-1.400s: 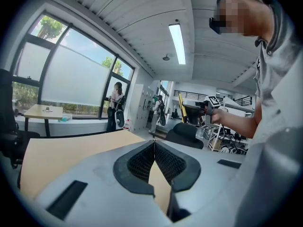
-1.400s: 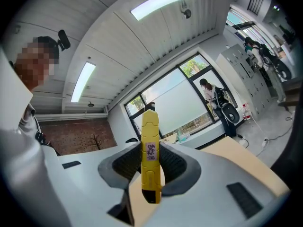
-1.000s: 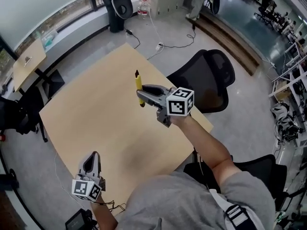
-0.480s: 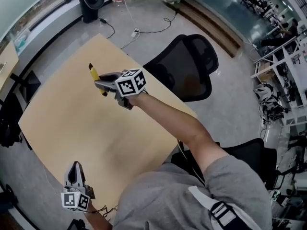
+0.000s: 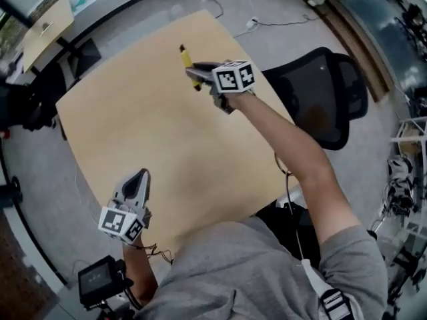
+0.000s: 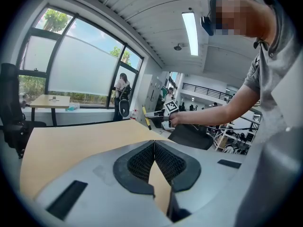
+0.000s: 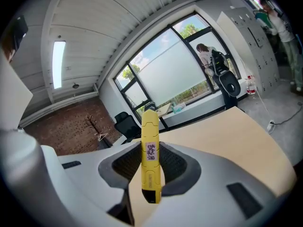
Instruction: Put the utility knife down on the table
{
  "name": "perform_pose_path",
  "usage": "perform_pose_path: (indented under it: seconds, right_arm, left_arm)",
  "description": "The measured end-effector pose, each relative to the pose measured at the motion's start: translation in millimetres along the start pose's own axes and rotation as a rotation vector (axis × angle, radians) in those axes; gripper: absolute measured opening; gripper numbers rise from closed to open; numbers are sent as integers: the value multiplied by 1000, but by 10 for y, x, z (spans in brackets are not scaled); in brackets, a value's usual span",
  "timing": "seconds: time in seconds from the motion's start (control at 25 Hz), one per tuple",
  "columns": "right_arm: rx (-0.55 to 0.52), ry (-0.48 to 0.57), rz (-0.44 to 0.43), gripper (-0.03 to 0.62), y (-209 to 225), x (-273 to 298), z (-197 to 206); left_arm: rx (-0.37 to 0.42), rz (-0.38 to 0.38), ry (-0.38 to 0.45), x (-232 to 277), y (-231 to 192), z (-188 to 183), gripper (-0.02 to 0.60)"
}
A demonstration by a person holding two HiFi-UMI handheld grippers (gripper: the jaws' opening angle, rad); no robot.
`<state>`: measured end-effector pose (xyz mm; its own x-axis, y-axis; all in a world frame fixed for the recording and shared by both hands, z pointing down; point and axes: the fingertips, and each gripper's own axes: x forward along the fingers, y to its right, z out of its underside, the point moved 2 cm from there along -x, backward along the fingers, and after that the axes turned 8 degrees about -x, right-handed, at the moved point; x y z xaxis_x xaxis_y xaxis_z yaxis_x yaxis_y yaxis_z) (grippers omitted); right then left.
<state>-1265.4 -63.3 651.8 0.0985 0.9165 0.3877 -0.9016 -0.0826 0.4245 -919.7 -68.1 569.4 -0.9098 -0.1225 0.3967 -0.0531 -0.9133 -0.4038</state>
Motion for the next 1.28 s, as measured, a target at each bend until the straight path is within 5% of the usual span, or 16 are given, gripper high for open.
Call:
perform_pose_path:
  seconds: [0.08, 0.16, 0.4, 1.28]
  right_arm:
    - [-43, -19, 155, 117, 516, -327, -43]
    - [-56, 11, 223, 117, 809, -501, -133]
    - [46, 7, 116, 117, 869, 197, 104]
    - [-10, -202, 187, 117, 1164, 554, 910]
  left_arm:
    - [29, 70, 1, 402, -37, -20, 6]
    - [70, 130, -3, 638, -95, -90, 6]
    - [23, 30, 14, 479, -282, -78, 6]
    - [-23, 12, -40, 506, -427, 174, 6]
